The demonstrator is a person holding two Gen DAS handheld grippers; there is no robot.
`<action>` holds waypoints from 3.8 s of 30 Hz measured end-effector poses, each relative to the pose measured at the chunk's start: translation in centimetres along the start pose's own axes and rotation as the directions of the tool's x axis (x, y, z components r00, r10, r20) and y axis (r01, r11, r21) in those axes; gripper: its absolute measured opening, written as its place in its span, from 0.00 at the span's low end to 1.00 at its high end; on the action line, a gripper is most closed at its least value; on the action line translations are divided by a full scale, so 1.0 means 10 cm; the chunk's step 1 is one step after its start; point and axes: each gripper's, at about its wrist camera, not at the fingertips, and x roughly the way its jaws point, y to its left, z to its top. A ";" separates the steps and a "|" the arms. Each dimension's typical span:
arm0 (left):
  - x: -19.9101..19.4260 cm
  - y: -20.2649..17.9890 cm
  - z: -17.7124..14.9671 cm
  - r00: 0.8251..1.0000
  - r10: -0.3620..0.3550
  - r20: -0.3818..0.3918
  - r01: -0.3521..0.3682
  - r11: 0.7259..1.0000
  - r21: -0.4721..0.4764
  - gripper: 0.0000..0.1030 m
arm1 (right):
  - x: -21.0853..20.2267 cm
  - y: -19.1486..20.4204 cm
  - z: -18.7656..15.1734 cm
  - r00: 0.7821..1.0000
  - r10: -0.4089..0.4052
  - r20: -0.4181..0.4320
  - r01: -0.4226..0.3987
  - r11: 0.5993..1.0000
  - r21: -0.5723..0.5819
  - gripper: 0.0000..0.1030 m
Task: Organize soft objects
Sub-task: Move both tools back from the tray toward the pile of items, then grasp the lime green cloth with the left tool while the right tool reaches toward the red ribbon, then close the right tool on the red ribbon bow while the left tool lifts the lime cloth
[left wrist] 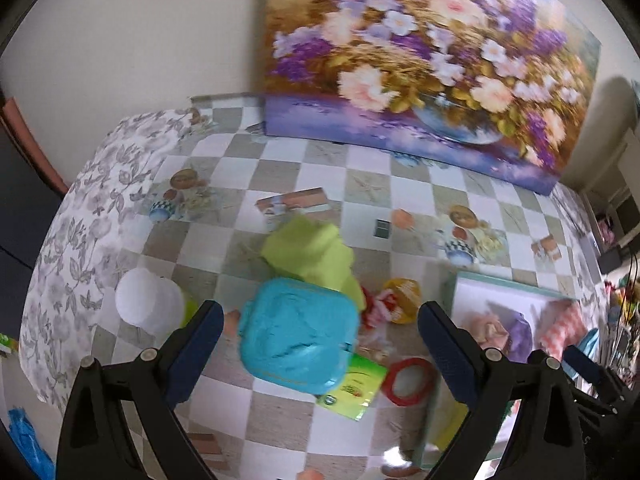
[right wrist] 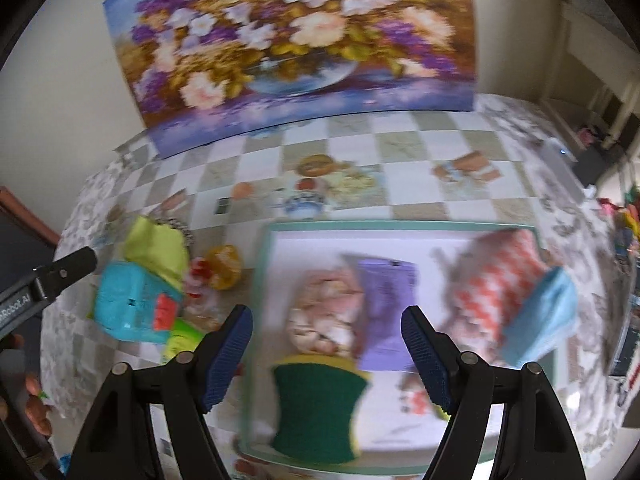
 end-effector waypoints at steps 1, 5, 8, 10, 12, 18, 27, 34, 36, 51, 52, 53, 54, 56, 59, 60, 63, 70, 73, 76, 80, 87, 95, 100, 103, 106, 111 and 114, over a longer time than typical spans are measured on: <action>0.02 0.06 0.02 1.000 0.002 0.000 -0.002 1.000 -0.010 0.95 | 0.03 0.06 0.02 1.000 0.017 -0.007 -0.018 1.000 -0.003 0.78; 0.08 0.24 0.13 1.000 -0.001 0.000 0.001 0.999 -0.036 0.95 | 0.16 0.29 0.11 0.999 0.031 -0.021 -0.031 0.999 -0.023 0.78; 0.14 0.33 0.21 1.000 0.021 0.011 -0.020 0.998 -0.061 0.95 | 0.23 0.45 0.21 0.998 0.051 -0.021 -0.051 0.998 -0.045 0.78; 0.21 0.37 0.25 1.000 0.018 0.011 -0.018 0.997 -0.078 0.95 | 0.27 0.54 0.27 0.998 0.058 -0.019 -0.059 0.996 -0.060 0.78; 0.31 0.37 0.29 1.000 0.000 0.003 0.000 0.996 -0.085 0.95 | 0.33 0.62 0.33 0.998 0.061 -0.019 -0.062 0.995 -0.077 0.78; 0.62 0.27 0.37 0.999 -0.010 -0.030 0.008 0.997 -0.073 0.93 | 0.67 0.83 0.38 0.995 0.073 -0.067 -0.081 0.990 -0.113 0.76; 0.94 0.18 0.38 0.996 -0.036 -0.084 0.031 0.998 -0.058 0.74 | 1.05 1.01 0.36 0.980 0.152 -0.132 -0.167 0.980 -0.109 0.56; 1.07 0.14 0.35 0.992 -0.056 -0.109 0.051 0.998 -0.042 0.64 | 1.16 1.07 0.30 0.970 0.186 -0.157 -0.203 0.974 -0.102 0.46; 1.10 0.14 0.34 0.991 -0.061 -0.116 0.056 0.998 -0.042 0.54 | 1.17 1.08 0.29 0.968 0.190 -0.161 -0.208 0.973 -0.102 0.42; 1.02 0.22 0.36 0.992 -0.100 -0.072 0.094 0.992 -0.082 0.06 | 1.08 1.05 0.29 0.959 0.246 -0.145 -0.259 0.962 -0.085 0.05; 0.99 0.23 0.36 0.993 -0.103 -0.064 0.097 0.992 -0.084 0.06 | 1.04 1.03 0.30 0.958 0.250 -0.138 -0.263 0.961 -0.084 0.04; 0.93 0.24 0.38 0.992 -0.112 -0.051 0.107 0.990 -0.089 0.06 | 1.00 1.02 0.31 0.958 0.254 -0.130 -0.266 0.960 -0.083 0.04; 0.89 0.25 0.38 0.992 -0.118 -0.039 0.114 0.989 -0.094 0.05 | 0.95 1.01 0.32 0.959 0.256 -0.121 -0.267 0.960 -0.082 0.04; 0.76 0.26 0.41 0.993 -0.119 -0.007 0.118 0.989 -0.094 0.05 | 0.83 0.97 0.35 0.961 0.259 -0.097 -0.267 0.961 -0.078 0.04; 0.57 0.29 0.44 0.993 -0.110 0.034 0.113 0.989 -0.096 0.05 | 0.67 0.93 0.39 0.961 0.268 -0.067 -0.273 0.959 -0.079 0.04; 0.52 0.30 0.45 0.993 -0.108 0.044 0.111 0.989 -0.098 0.05 | 0.62 0.93 0.39 0.962 0.268 -0.059 -0.272 0.959 -0.083 0.04; 0.38 0.34 0.47 0.993 -0.093 0.074 0.100 0.990 -0.102 0.05 | 0.54 0.92 0.40 0.961 0.273 -0.048 -0.276 0.956 -0.095 0.04; 0.28 0.43 0.48 0.995 -0.023 0.099 0.035 0.992 -0.121 0.05 | 0.80 0.98 0.32 0.948 0.286 -0.137 -0.299 0.950 -0.087 0.05; 0.37 0.48 0.46 0.997 -0.008 0.076 0.019 0.991 -0.133 0.05 | 0.92 1.02 0.28 0.944 0.284 -0.169 -0.301 0.950 -0.085 0.05; 0.44 0.52 0.45 0.998 -0.015 0.056 0.023 0.989 -0.149 0.05 | 1.02 1.05 0.24 0.943 0.271 -0.195 -0.292 0.953 -0.085 0.05; 0.48 0.56 0.43 0.999 -0.014 0.046 0.021 0.987 -0.160 0.05 | 1.15 1.07 0.19 0.936 0.264 -0.234 -0.288 0.955 -0.072 0.05; 0.52 0.58 0.43 0.999 -0.025 0.037 0.031 0.985 -0.172 0.05 | 1.29 1.07 0.14 0.935 0.232 -0.269 -0.257 0.964 -0.063 0.07; 0.55 0.60 0.43 0.999 -0.029 0.029 0.034 0.984 -0.174 0.05 | 1.26 1.09 0.15 0.936 0.229 -0.266 -0.255 0.964 -0.069 0.31; 0.58 0.62 0.42 0.999 -0.031 0.028 0.035 0.983 -0.180 0.05 | 1.24 1.11 0.16 0.936 0.235 -0.262 -0.261 0.963 -0.067 0.43; 0.59 0.63 0.42 0.999 -0.034 0.024 0.037 0.983 -0.182 0.05 | 1.28 1.15 0.14 0.934 0.231 -0.272 -0.259 0.963 -0.072 0.43; 0.61 0.64 0.41 0.999 -0.034 0.022 0.037 0.982 -0.184 0.05 | 1.33 1.18 0.12 0.931 0.237 -0.276 -0.266 0.961 -0.071 0.43; 0.63 0.63 0.41 0.999 -0.035 0.016 0.038 0.983 -0.182 0.05 | 1.41 1.17 0.09 0.929 0.254 -0.269 -0.276 0.960 -0.048 0.41; 0.63 0.63 0.41 0.999 -0.035 0.016 0.037 0.983 -0.178 0.05 | 1.40 1.15 0.09 0.930 0.263 -0.255 -0.284 0.958 -0.046 0.29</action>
